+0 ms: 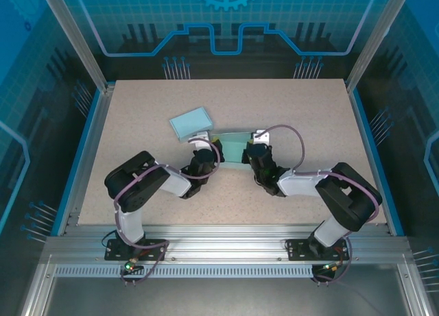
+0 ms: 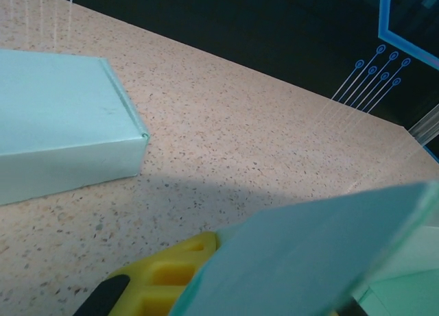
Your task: Fold the paper box
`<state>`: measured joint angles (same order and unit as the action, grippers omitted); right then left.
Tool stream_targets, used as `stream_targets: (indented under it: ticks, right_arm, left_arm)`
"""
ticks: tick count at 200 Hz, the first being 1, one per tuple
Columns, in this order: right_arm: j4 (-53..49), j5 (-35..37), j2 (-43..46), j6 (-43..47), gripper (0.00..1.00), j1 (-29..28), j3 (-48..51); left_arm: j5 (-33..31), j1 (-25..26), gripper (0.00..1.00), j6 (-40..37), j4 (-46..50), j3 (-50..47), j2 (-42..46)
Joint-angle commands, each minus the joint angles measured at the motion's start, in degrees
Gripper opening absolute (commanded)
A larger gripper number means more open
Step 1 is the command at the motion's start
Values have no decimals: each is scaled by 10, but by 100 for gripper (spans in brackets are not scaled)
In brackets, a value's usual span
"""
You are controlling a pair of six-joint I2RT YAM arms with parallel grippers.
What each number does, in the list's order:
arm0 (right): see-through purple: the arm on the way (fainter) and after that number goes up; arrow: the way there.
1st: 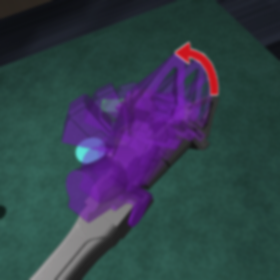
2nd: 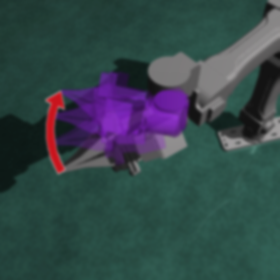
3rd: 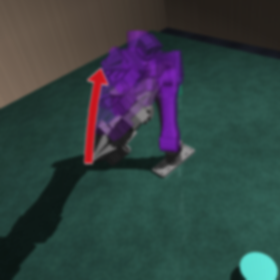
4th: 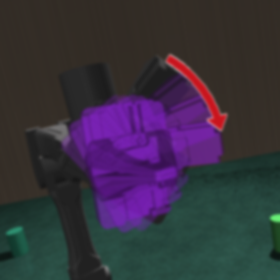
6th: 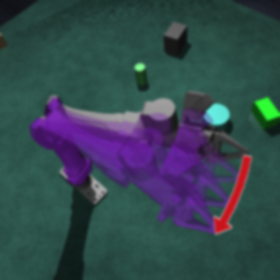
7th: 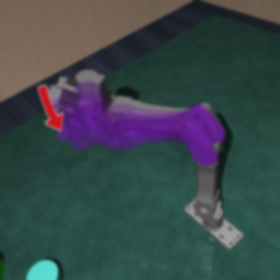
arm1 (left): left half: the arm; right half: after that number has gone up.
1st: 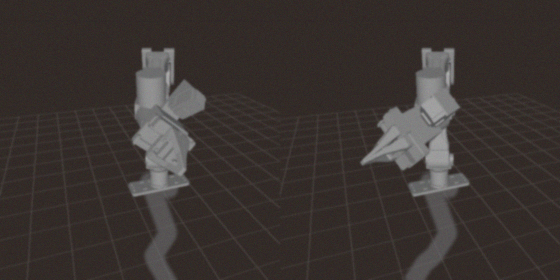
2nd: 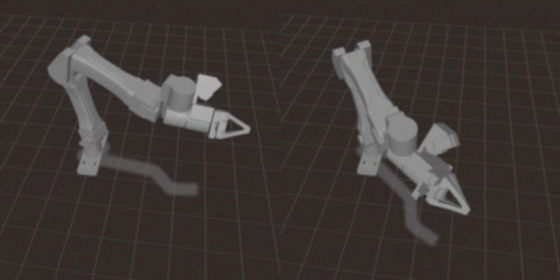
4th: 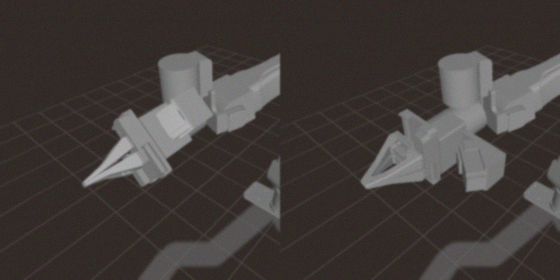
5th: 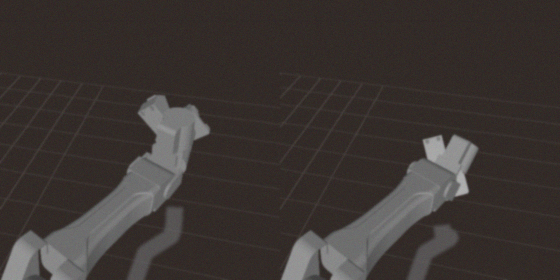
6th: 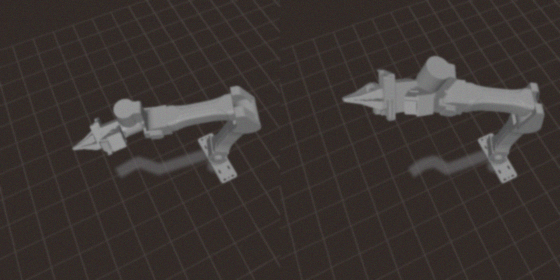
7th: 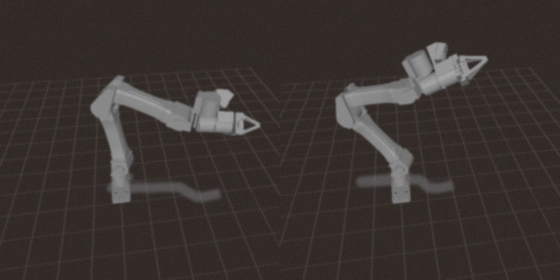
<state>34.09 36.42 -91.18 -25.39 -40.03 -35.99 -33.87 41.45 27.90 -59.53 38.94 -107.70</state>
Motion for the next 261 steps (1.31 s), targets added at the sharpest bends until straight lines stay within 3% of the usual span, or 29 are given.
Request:
stream_targets:
  ticks: [1,37,83,168,261]
  right_arm:
    - [21,-118,-2,27,3,-7,-27]
    - [1,-130,-11,42,4,11,-53]
    - [-17,-112,-5,-15,4,4,-25]
    - [-23,-61,4,-48,5,-25,56]
    - [-74,-11,27,-67,13,-55,73]
  left_arm:
    - [98,32,11,-11,27,26,-18]
    - [96,32,12,-22,21,46,-36]
    - [93,33,12,-26,8,34,-49]
    - [117,32,25,-15,-17,-48,-20]
    - [144,36,66,29,-23,-194,67]
